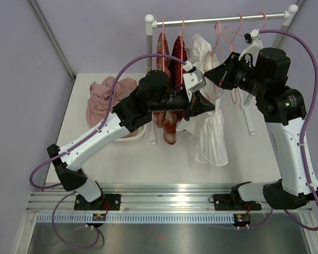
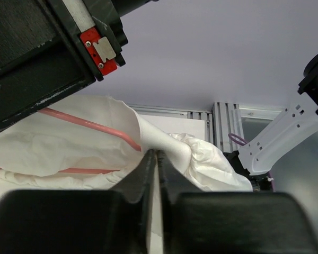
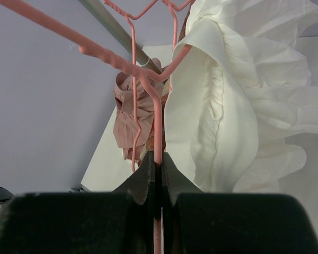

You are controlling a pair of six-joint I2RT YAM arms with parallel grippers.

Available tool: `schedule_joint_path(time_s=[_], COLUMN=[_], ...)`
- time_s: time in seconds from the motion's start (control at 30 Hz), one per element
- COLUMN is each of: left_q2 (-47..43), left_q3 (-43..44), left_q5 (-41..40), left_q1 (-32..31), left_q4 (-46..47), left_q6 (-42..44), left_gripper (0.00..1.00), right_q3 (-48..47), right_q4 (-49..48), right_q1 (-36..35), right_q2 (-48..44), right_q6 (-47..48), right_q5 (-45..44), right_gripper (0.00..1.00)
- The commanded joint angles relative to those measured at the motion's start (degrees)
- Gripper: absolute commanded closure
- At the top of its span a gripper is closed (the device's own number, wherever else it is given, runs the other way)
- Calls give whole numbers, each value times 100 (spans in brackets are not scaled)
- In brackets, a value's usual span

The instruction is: Remove the skirt from the hanger

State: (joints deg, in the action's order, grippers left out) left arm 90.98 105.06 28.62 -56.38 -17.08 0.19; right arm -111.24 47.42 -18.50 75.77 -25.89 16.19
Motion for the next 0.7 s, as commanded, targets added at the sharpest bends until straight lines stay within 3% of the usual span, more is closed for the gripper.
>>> schedule_joint_path(time_s=[0.0, 0.4, 0.67], left_q2=[16, -299, -678], left_q3=[94, -186, -941], left_q5=[302, 969, 522], left_q1=[-5, -110, -821], left_q4=[275, 644, 679], left_q6=[-273, -844, -818], left_gripper=[100, 100, 100], right_q3=[-144, -47, -951], right_q4=[-593, -716, -383], right_q1=[-48, -48, -48], right_q2=[-97, -54, 578], right_q6=[-13, 22, 295], right_q5=[69, -124, -432], right_gripper=[100, 100, 100])
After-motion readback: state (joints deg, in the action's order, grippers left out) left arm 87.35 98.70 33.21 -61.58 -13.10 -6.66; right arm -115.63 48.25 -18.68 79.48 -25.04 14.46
